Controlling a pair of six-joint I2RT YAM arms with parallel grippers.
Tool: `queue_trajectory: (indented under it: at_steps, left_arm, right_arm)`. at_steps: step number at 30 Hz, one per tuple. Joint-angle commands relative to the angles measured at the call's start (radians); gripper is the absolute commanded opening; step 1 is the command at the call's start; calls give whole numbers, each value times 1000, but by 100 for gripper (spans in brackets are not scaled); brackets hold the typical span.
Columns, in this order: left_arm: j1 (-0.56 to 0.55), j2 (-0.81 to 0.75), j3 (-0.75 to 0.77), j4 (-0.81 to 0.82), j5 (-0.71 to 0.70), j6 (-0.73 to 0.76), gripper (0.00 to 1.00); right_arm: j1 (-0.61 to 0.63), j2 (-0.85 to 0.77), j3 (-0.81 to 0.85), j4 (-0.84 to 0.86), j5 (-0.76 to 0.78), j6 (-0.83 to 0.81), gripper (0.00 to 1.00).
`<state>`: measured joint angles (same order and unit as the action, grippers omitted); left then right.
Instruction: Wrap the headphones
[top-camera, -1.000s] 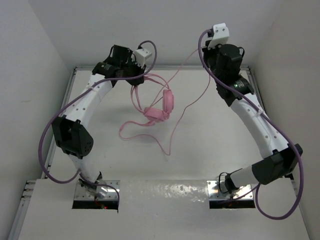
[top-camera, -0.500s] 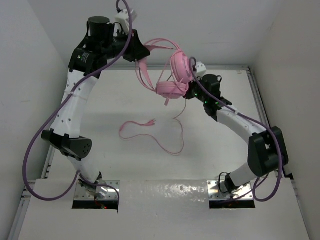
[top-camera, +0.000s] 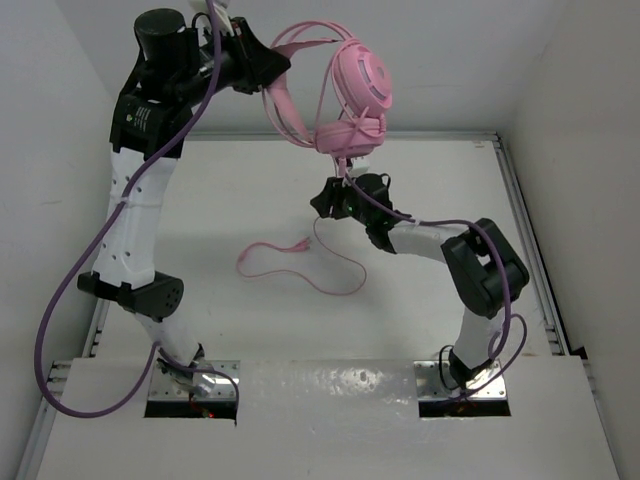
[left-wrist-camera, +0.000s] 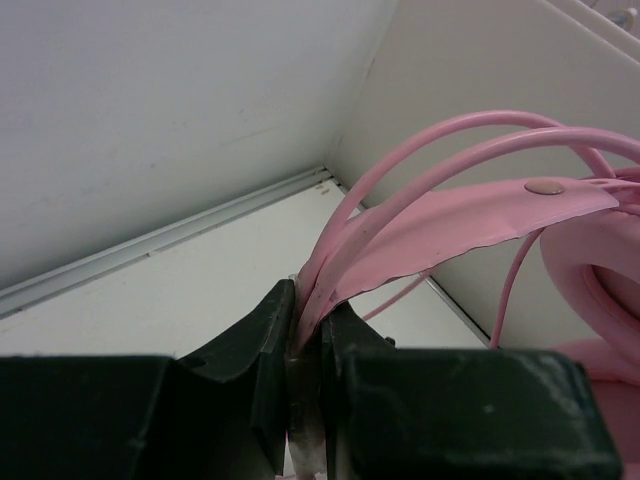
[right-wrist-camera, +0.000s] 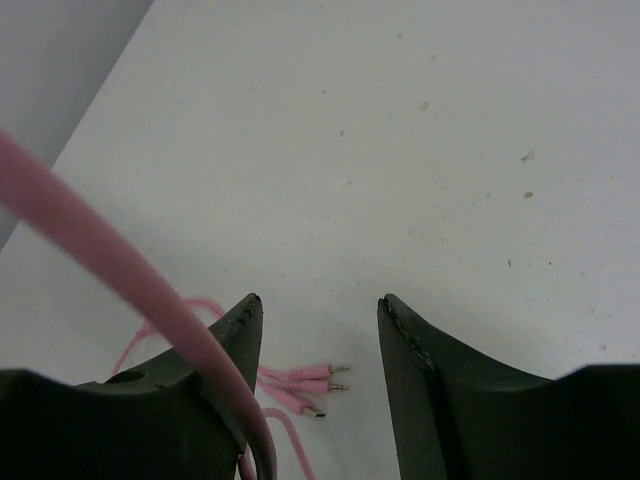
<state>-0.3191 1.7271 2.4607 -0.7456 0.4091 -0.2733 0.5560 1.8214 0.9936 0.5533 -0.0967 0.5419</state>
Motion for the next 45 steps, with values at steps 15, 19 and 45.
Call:
queue_trajectory:
  at_steps: [15, 19, 45]
  left_arm:
    - [54, 43, 98, 78, -252, -156, 0]
    - [203, 72, 34, 178, -218, -278, 0]
    - [126, -29, -690, 540, -376, 803, 0]
  right_arm:
    - [126, 79, -21, 24, 201, 12, 0]
    - [286, 75, 68, -223, 102, -167, 0]
    - [385, -361, 534, -877, 429, -623, 0]
